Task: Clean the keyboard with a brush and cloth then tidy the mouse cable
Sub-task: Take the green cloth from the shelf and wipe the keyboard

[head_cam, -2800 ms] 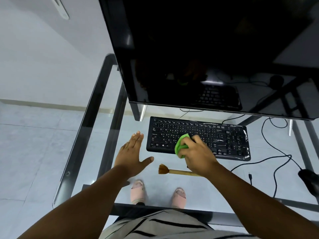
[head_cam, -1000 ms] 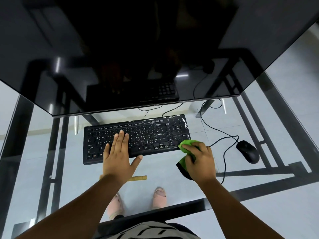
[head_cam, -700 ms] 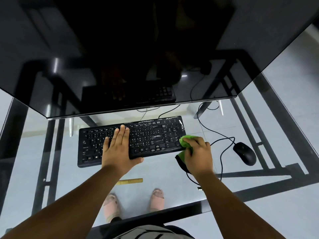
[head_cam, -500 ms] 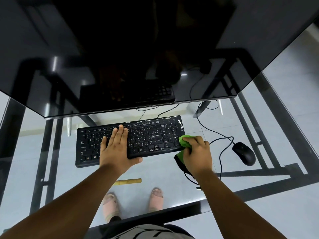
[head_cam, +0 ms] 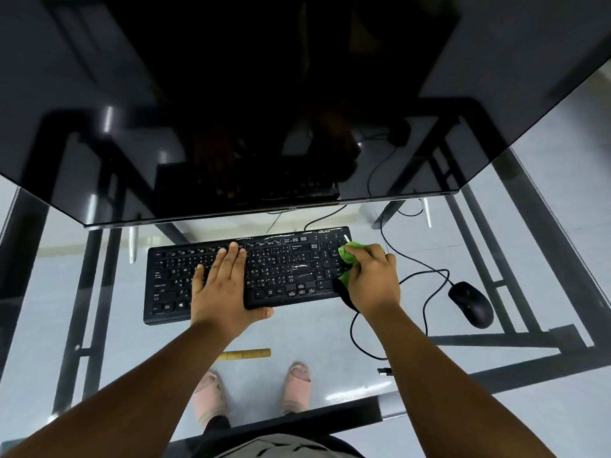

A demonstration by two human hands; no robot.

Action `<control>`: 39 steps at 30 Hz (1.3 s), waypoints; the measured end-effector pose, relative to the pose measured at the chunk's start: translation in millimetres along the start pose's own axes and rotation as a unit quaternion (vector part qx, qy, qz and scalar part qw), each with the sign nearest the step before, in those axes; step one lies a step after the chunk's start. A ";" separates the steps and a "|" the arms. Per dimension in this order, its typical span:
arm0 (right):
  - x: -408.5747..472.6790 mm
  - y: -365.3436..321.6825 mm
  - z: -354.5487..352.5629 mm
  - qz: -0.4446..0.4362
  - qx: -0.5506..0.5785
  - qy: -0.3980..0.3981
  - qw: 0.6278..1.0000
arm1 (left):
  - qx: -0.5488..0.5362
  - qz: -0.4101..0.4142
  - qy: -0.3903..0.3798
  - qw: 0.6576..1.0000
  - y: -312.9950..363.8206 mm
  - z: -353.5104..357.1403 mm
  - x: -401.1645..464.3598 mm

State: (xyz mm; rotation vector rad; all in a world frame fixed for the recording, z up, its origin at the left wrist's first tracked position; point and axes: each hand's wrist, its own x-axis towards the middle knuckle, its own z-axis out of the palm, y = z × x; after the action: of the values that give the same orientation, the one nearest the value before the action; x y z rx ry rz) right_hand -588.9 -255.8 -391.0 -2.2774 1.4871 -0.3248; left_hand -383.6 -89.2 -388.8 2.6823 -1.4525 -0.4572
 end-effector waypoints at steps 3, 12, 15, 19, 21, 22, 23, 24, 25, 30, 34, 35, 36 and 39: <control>-11.1 5.4 0.3 0.017 0.021 0.015 1.000 | 0.000 0.000 -0.001 1.000 -0.7 0.4 0.3; 27.7 -3.5 -2.0 0.008 0.000 -0.003 1.000 | -0.010 0.002 -0.004 1.000 -0.9 0.5 0.3; 24.4 0.4 -3.2 -0.011 -0.009 0.002 1.000 | -0.014 0.004 -0.004 1.000 -2.3 0.5 0.3; 19.0 6.6 -5.3 -0.006 -0.003 0.013 1.000 | -0.010 0.012 -0.002 1.000 -4.2 1.5 1.0; 22.4 6.1 -3.8 0.007 0.019 0.035 0.999 | -0.002 0.019 -0.002 1.000 -5.9 2.4 1.0; 25.3 3.7 -2.1 0.013 0.028 0.040 0.999 | 0.002 0.026 -0.001 1.000 -7.8 3.2 1.1; 28.8 -0.6 0.3 0.014 0.028 0.037 0.999 | 0.008 0.032 0.001 0.999 -10.3 4.0 1.3; 32.0 -6.1 3.0 0.010 0.018 0.028 0.999 | 0.015 0.038 0.003 0.999 -13.0 4.2 0.9; 34.6 -11.4 5.2 0.002 0.005 0.019 1.000 | 0.019 0.042 0.005 0.999 -16.0 4.5 0.6; 34.9 -10.7 2.2 -0.047 -0.036 0.004 0.998 | 0.015 0.041 0.009 0.999 -26.0 3.6 1.8; 41.9 -12.8 0.3 -0.013 -0.048 0.004 0.999 | 0.008 0.050 0.003 0.999 -29.0 2.5 2.9; 46.3 -19.2 1.7 -0.010 -0.051 -0.006 0.999 | 0.006 0.051 0.004 0.999 -29.6 2.6 3.4; 50.1 -26.6 3.3 -0.015 -0.057 -0.021 0.998 | 0.006 0.051 0.005 0.999 -30.3 3.2 3.8; 51.6 -44.2 7.5 -0.073 -0.070 -0.054 0.993 | 0.003 0.051 0.003 0.999 -31.3 4.4 4.2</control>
State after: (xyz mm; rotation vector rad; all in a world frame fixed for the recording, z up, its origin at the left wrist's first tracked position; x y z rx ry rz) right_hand -528.6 -285.8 -379.1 -2.4791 1.3298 -0.1382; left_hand -357.4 -74.9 -399.9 2.5963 -1.5840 -0.4382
